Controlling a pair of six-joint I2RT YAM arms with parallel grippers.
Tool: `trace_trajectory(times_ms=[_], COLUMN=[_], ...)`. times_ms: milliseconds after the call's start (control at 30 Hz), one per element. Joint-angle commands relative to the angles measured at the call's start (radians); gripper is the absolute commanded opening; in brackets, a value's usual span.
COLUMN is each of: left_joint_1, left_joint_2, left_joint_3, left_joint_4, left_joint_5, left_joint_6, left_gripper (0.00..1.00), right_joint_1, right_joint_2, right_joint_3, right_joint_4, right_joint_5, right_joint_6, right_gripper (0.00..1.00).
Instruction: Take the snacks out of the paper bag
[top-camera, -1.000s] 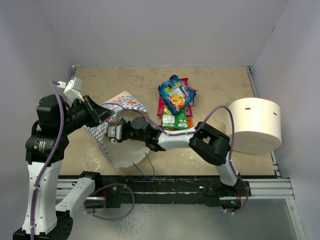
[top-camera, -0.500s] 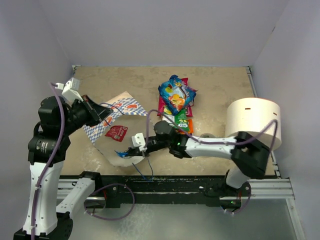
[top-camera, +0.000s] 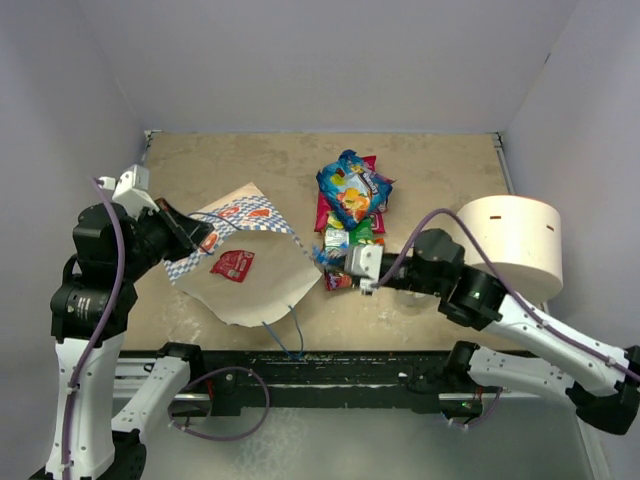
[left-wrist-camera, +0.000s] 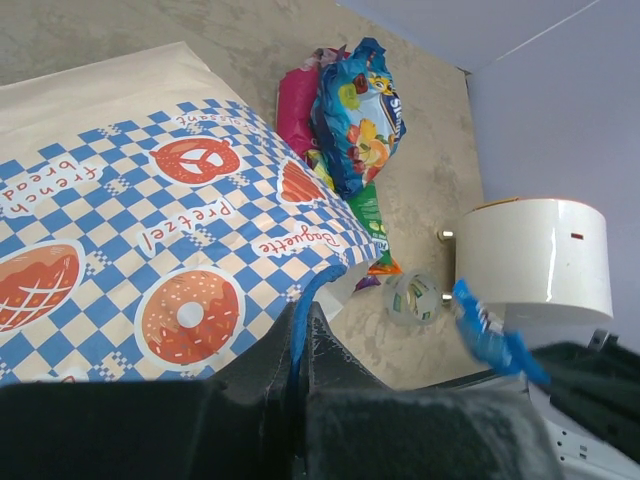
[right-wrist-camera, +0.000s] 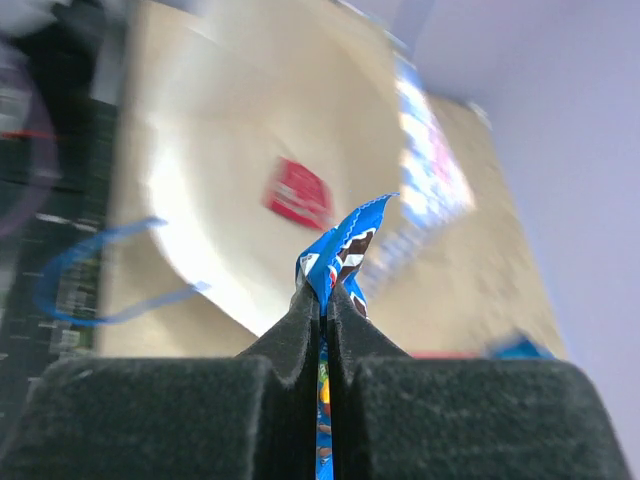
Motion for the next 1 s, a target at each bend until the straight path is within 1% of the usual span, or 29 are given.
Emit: trace_trajectory(times_ms=[0,67,133,167,267,400,533,600,667,800,933,967], left_joint_1=[-0.002,-0.002,-0.002,-0.002,-0.002,-0.002,-0.002,-0.002,-0.002,-0.002,-0.002,-0.002], left_joint_2=[-0.005,-0.006,-0.005,-0.005,0.002,0.007,0.004,0.001,-0.001,-0.002,0.001,0.001], left_joint_3=[0.007,0.005,0.004,0.004,0.010,0.012,-0.003,-0.010,-0.012,-0.014,-0.014,-0.014], left_joint_4=[-0.011,-0.013,-0.010,-0.008,-0.002,0.003,0.019,0.027,0.030,0.031,0.032,0.034], left_joint_5=[-0.026,-0.019,-0.012,-0.006,0.014,0.033,0.054,0.057,0.057,0.054,0.051,0.050], left_joint_6=[0.034,0.030,0.026,0.023,0.016,-0.001,-0.025,-0.036,-0.040,-0.039,-0.037,-0.037], left_gripper=[0.00,0.00,0.00,0.00,0.00,0.00,0.00,0.00,0.00,0.00,0.00,0.00], right_joint_1=[-0.174,-0.264,-0.336,-0.366,-0.421,-0.422,-0.421,-0.420,-0.420,-0.393,-0.378,-0.377], right_joint_2=[-0.041,-0.008,0.094,0.153,0.322,0.510,0.629,0.680,0.722,0.799,0.826,0.825], right_joint_3=[0.022,0.029,0.074,0.126,0.238,0.396,0.476,0.507,0.512,0.533,0.529,0.519], right_joint_4=[-0.087,-0.089,-0.125,-0.152,-0.225,-0.319,-0.321,-0.323,-0.316,-0.329,-0.360,-0.362], right_joint_5=[0.348,0.355,0.350,0.353,0.311,0.295,0.326,0.325,0.322,0.349,0.386,0.393], right_joint_6=[-0.050,-0.073,-0.070,-0.057,-0.034,-0.029,-0.025,0.008,0.038,0.048,0.063,0.070], right_gripper=[0.00,0.00,0.00,0.00,0.00,0.00,0.00,0.00,0.00,0.00,0.00,0.02])
